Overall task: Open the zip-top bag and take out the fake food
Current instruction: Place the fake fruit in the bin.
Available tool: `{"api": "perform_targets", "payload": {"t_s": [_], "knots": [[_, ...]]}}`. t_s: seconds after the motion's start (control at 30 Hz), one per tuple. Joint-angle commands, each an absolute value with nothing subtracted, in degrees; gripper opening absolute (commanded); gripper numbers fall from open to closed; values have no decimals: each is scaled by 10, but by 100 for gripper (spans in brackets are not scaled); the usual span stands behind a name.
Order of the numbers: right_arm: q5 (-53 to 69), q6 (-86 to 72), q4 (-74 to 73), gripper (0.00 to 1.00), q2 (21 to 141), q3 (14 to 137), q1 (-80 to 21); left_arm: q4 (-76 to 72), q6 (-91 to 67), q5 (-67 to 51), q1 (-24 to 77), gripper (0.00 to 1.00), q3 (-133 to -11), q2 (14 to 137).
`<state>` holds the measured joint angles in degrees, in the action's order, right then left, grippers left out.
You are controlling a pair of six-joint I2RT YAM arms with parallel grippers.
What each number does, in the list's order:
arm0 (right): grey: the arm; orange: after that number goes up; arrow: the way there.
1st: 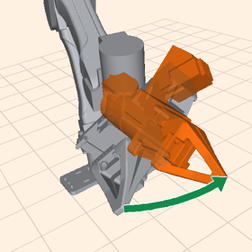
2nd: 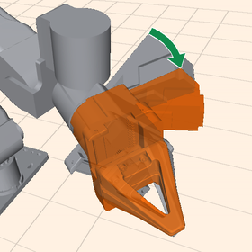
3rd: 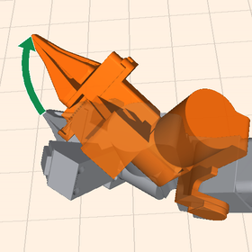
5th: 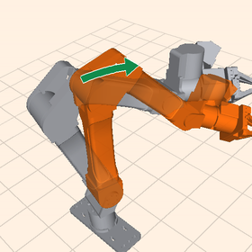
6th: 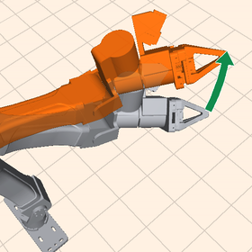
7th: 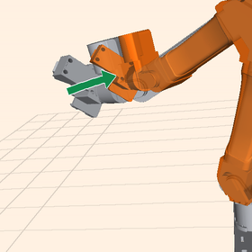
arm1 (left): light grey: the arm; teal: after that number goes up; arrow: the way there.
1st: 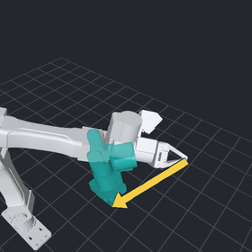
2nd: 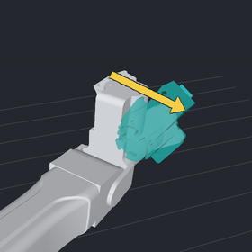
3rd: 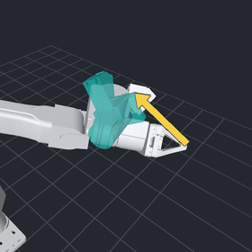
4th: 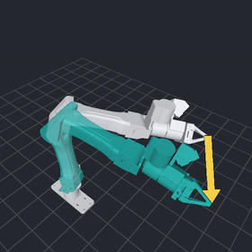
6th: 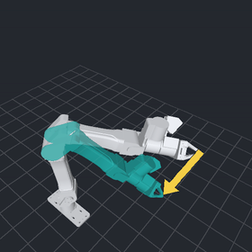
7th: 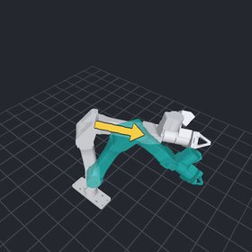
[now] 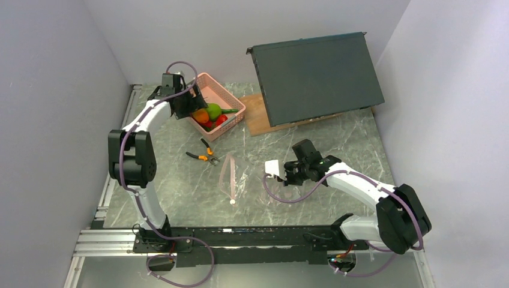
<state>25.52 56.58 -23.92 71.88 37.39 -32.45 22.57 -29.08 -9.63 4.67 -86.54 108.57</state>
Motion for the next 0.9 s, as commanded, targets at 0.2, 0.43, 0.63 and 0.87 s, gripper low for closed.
{"api": "perform_targets", "payload": {"t_s": [0.2, 0.43, 0.63, 0.87], "knots": [[252, 574, -237, 0, 709, 374, -327, 205, -262, -101, 39, 100, -848, 994], [254, 579, -246, 0, 698, 374, -323, 165, -231, -121, 29, 99, -740, 867], [273, 585, -259, 0, 672, 374, -299, 138, -222, -156, 17, 99, -633, 717], [293, 590, -282, 0, 635, 377, -241, 141, -217, -214, 12, 99, -549, 562]]}}
